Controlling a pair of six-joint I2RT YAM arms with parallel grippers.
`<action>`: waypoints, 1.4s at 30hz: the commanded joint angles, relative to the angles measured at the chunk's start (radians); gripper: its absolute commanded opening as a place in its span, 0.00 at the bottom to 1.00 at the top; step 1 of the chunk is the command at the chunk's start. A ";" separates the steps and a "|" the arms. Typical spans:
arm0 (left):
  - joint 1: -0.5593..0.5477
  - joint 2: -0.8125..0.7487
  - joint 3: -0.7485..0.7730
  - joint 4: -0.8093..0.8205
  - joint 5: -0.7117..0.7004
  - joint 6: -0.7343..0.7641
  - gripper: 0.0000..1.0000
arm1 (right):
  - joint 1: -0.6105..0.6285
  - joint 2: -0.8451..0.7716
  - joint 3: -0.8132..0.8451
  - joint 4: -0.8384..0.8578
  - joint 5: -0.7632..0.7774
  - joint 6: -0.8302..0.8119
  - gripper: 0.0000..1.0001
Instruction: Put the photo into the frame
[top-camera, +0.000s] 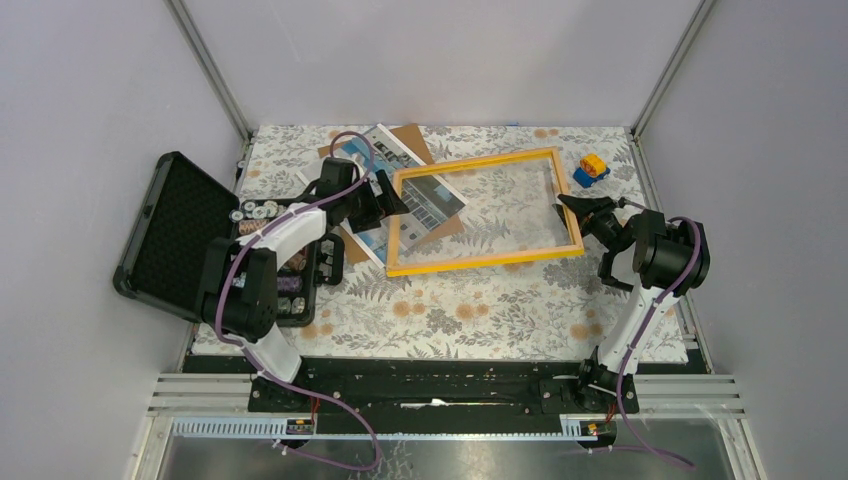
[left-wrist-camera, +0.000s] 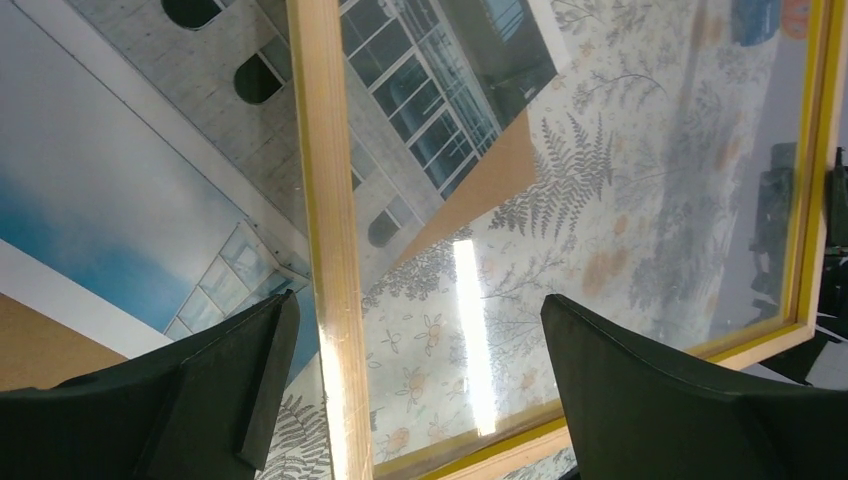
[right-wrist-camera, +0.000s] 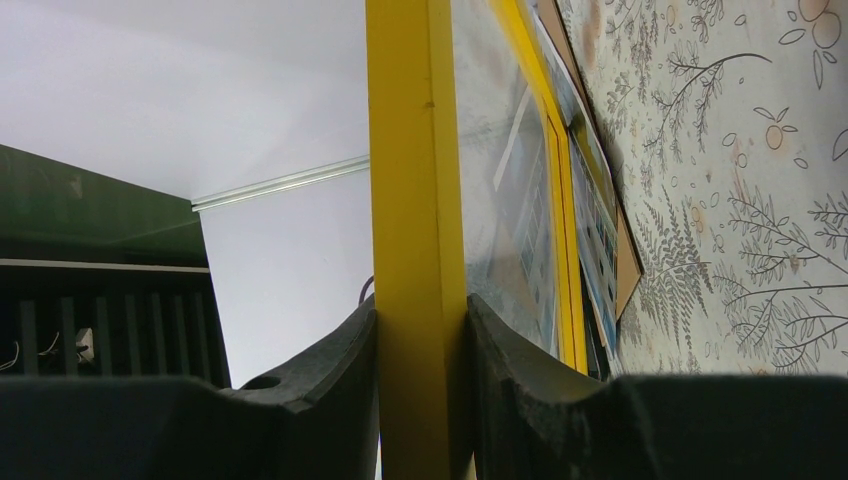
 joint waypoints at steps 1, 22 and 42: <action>0.001 0.035 0.044 -0.017 -0.030 -0.007 0.99 | 0.008 -0.006 0.010 0.155 -0.010 0.027 0.24; -0.054 0.014 0.040 0.031 -0.035 -0.010 0.99 | 0.016 0.006 0.008 0.156 -0.010 0.018 0.19; -0.166 -0.048 0.104 -0.036 -0.203 0.068 0.98 | 0.020 0.022 -0.003 0.156 -0.017 -0.003 0.14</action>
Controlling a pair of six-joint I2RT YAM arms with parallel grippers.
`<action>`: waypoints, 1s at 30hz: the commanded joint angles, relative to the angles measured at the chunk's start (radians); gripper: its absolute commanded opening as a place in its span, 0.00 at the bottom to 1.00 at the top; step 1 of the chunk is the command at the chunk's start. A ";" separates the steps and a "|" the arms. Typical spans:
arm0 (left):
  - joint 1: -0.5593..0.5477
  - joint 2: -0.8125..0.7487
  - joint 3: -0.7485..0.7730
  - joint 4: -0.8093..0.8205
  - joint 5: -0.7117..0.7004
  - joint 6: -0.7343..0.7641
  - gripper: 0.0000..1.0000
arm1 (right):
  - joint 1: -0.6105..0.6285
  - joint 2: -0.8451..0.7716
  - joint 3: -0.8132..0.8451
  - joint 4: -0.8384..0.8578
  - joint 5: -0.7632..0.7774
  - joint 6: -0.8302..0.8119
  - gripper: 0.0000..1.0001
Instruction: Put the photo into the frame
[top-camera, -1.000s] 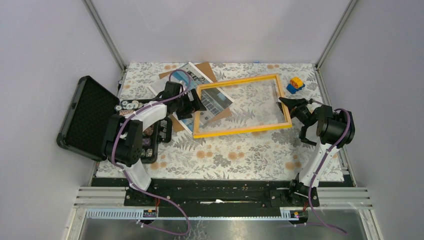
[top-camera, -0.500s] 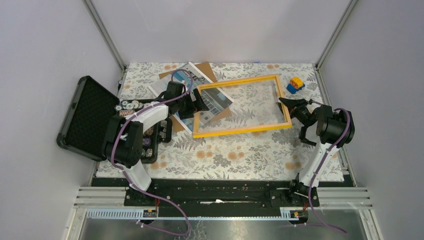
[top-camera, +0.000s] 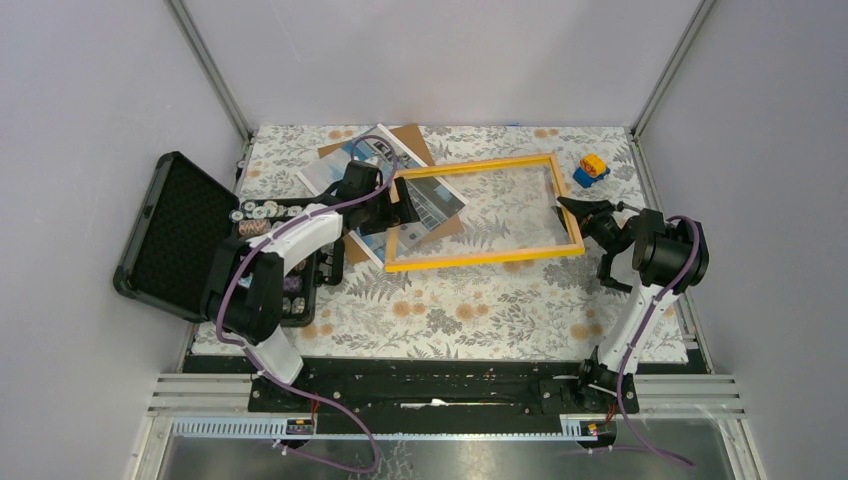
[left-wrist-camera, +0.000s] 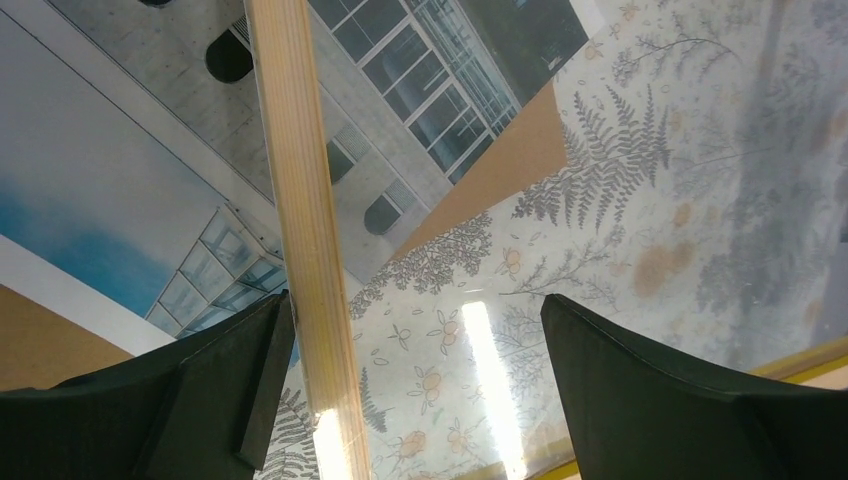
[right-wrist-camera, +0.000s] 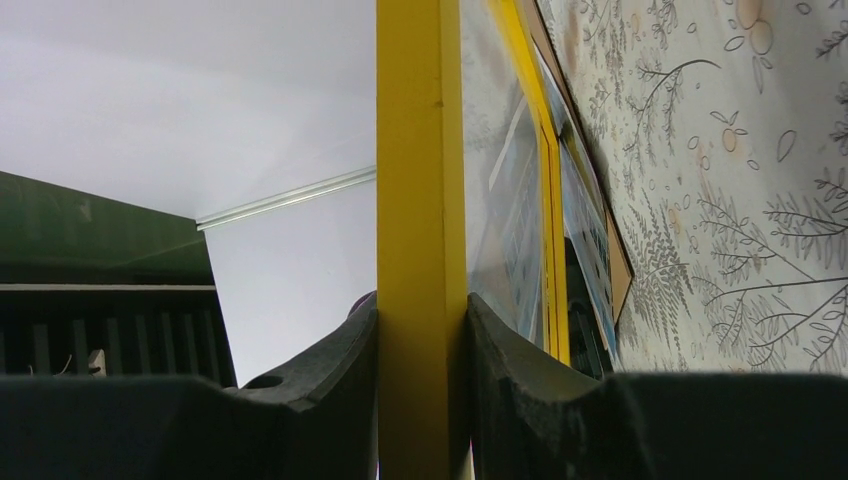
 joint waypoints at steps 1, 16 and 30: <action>-0.047 -0.055 0.080 0.028 -0.047 0.035 0.98 | 0.018 -0.001 0.000 0.167 -0.029 -0.008 0.14; -0.186 -0.041 0.210 -0.092 -0.321 0.175 0.98 | 0.024 -0.012 0.010 0.167 -0.029 0.000 0.11; -0.331 0.045 0.297 -0.175 -0.341 0.415 0.98 | 0.033 -0.010 0.008 0.165 -0.029 -0.007 0.09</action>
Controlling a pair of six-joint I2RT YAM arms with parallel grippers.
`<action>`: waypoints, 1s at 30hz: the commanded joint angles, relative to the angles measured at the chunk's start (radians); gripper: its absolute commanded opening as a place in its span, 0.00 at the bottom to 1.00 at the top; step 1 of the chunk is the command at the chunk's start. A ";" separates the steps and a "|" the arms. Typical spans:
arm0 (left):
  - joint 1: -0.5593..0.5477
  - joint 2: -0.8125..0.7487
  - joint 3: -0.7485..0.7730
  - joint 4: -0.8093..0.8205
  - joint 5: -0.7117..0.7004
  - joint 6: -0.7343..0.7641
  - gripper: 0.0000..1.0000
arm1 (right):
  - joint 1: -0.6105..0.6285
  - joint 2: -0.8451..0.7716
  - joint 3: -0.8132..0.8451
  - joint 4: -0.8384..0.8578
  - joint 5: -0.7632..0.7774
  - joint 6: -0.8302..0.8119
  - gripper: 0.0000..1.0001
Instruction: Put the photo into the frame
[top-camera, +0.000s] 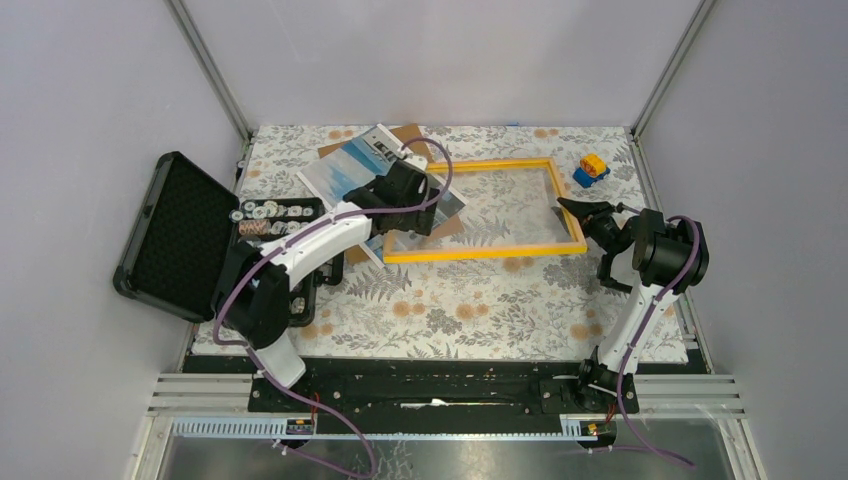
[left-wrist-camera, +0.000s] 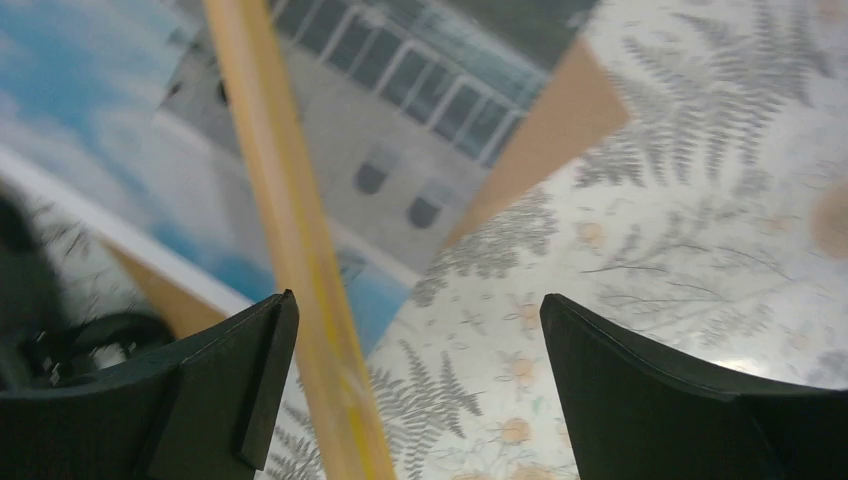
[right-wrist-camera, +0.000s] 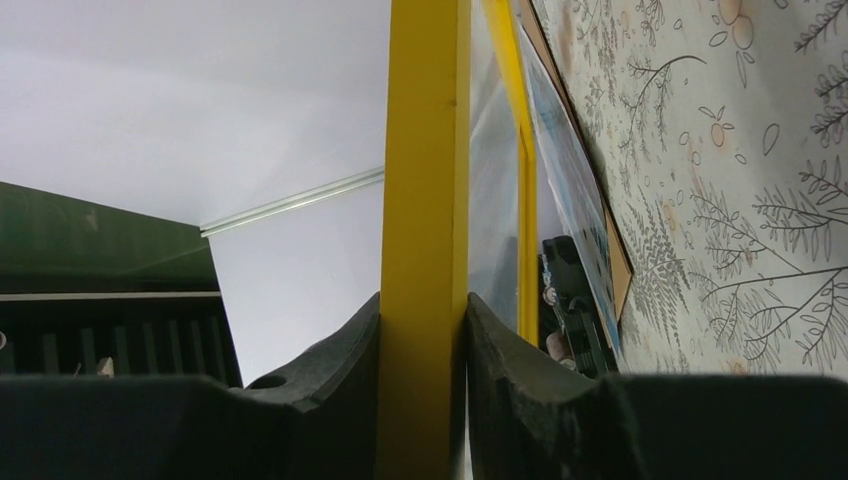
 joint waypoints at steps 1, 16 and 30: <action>-0.084 0.066 0.136 0.028 0.109 0.087 0.98 | 0.035 -0.014 0.011 0.182 -0.035 -0.019 0.09; 0.116 -0.085 -0.016 0.183 0.412 -0.201 0.99 | 0.035 -0.010 -0.005 0.184 -0.038 -0.028 0.08; 0.255 -0.006 -0.109 0.229 0.454 -0.318 0.99 | 0.035 -0.006 -0.004 0.183 -0.041 -0.029 0.09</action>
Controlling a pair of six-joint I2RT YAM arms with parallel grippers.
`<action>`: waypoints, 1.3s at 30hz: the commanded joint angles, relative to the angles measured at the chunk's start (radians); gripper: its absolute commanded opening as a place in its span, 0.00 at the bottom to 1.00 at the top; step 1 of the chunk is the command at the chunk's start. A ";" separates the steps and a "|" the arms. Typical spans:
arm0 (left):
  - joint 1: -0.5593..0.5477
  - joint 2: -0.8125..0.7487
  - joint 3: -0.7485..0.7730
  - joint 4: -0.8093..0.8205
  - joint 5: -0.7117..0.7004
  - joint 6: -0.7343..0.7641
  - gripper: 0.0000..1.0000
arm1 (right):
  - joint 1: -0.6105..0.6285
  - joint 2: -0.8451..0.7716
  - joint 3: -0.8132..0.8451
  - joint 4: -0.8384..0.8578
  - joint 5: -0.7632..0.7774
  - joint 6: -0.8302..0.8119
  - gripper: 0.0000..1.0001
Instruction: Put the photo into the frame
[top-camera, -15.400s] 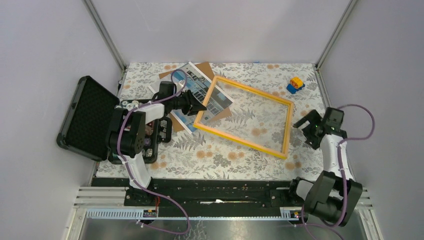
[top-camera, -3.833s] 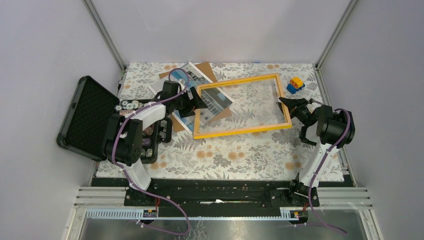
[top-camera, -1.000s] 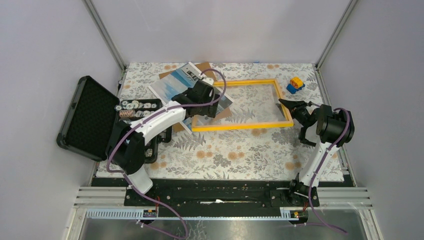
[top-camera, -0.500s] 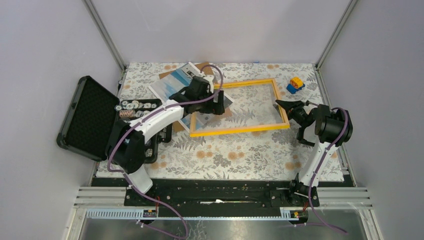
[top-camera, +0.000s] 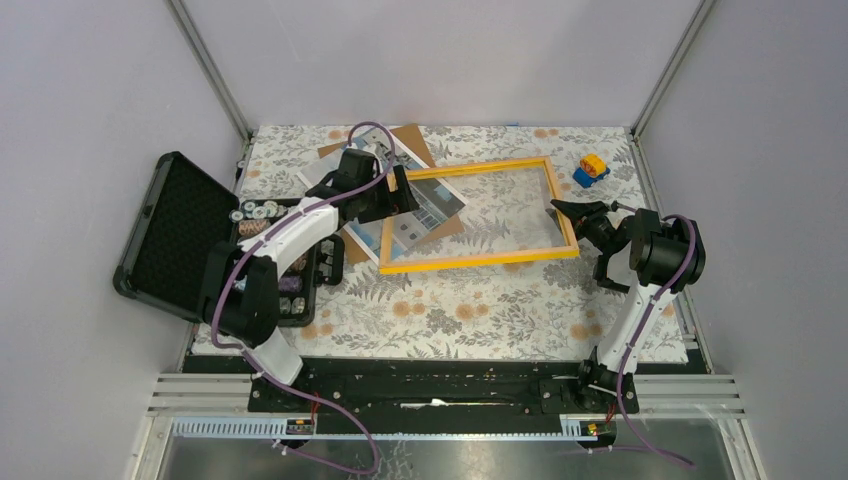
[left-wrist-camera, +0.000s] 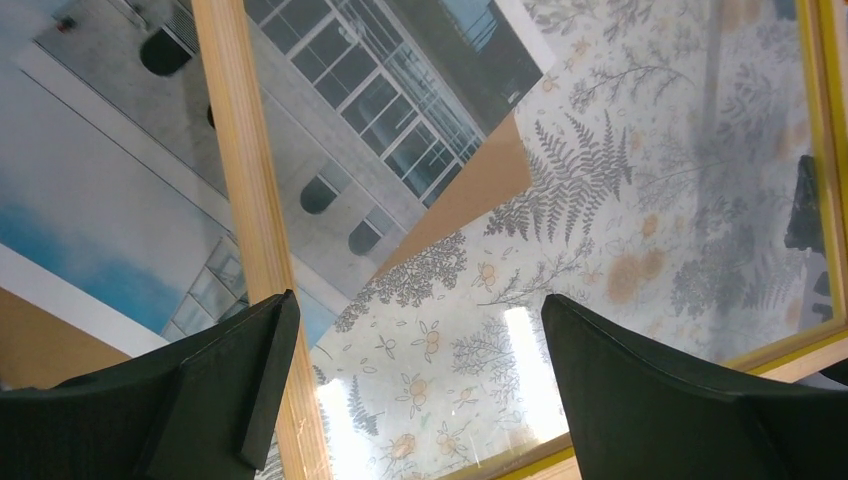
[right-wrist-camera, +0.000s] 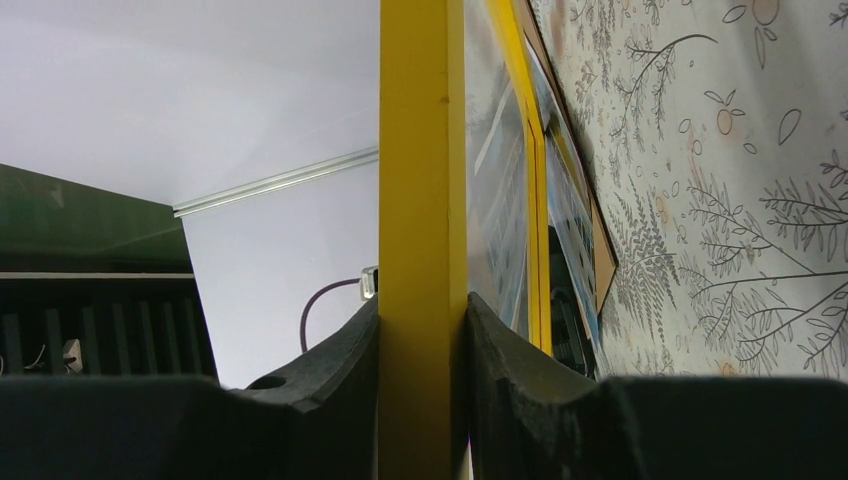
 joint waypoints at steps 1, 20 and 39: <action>0.000 0.036 -0.019 0.061 0.032 -0.042 0.99 | 0.005 -0.007 0.005 0.175 -0.038 0.022 0.09; 0.002 -0.037 -0.080 0.107 -0.040 -0.018 0.99 | 0.005 0.005 0.006 0.174 -0.043 0.016 0.08; 0.002 0.034 -0.098 0.113 -0.004 -0.064 0.99 | 0.005 -0.006 0.012 0.175 -0.044 0.028 0.08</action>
